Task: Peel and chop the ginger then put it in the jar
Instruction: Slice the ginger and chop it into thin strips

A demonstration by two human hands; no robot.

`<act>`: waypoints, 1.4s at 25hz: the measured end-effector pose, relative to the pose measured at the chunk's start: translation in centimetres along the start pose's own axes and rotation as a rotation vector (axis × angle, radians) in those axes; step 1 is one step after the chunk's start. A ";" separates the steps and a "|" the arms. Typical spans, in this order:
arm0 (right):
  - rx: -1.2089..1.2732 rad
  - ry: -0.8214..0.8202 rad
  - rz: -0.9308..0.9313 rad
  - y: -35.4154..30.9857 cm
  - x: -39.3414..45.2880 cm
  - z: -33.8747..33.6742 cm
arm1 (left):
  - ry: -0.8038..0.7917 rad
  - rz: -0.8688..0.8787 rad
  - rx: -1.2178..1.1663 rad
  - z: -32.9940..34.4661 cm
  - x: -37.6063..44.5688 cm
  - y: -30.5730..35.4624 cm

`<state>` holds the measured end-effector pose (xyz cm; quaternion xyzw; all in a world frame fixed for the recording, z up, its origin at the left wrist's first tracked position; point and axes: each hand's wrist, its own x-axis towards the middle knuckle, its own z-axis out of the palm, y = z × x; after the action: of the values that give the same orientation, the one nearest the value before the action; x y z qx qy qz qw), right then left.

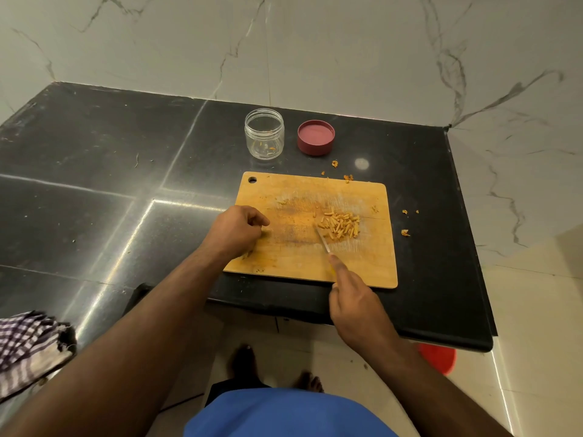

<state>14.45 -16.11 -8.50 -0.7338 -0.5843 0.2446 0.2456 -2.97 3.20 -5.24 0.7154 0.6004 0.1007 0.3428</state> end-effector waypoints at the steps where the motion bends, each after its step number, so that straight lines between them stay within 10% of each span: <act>1: -0.007 0.024 0.030 0.4 -0.2 -0.4 | -0.001 -0.002 -0.003 0.0 -0.1 -0.1; 35: 0.020 -0.012 -0.048 -0.2 -1.7 -2.0 | 0.114 -0.043 0.052 0.0 -4.2 -0.6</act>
<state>15.27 -17.86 -6.68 -0.7156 -0.6007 0.2488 0.2555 -4.50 -0.68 -4.44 0.7040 0.6367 0.1182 0.2915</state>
